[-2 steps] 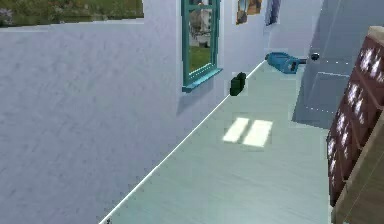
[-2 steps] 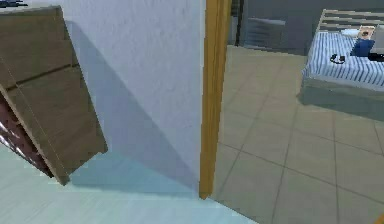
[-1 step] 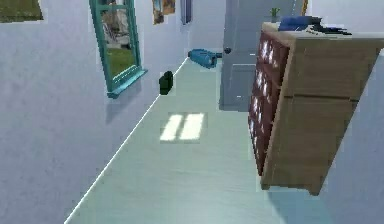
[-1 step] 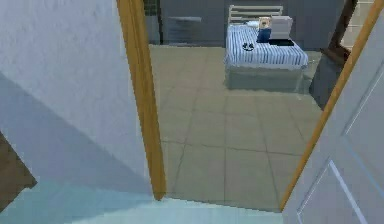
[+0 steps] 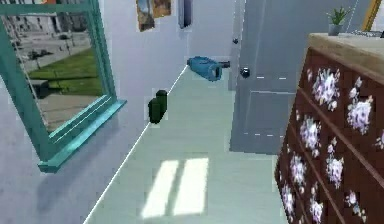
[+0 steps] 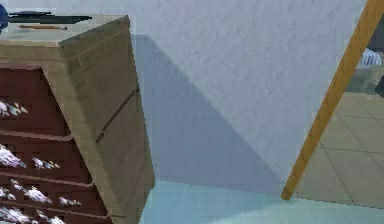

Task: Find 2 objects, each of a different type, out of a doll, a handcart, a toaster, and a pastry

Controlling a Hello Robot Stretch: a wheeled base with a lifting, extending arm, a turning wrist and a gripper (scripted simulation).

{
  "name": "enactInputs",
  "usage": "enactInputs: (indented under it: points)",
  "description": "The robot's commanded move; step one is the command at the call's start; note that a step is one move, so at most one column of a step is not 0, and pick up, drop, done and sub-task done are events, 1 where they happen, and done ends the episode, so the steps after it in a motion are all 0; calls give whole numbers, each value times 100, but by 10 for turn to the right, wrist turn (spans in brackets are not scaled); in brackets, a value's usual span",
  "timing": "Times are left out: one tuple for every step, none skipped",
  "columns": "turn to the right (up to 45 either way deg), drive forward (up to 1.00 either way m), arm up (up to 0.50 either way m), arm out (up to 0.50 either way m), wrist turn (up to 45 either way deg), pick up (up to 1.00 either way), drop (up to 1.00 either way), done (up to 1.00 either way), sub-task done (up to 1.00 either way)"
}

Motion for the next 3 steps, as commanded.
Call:
enactInputs:
  points:
    - [30, 0, 0, 0, 0, 0, 0, 0, 0]
    - [0, 100, 0, 0, 0, 0, 0, 0, 0]
    - [0, 65, 0, 0, 0, 0, 0, 0, 0]
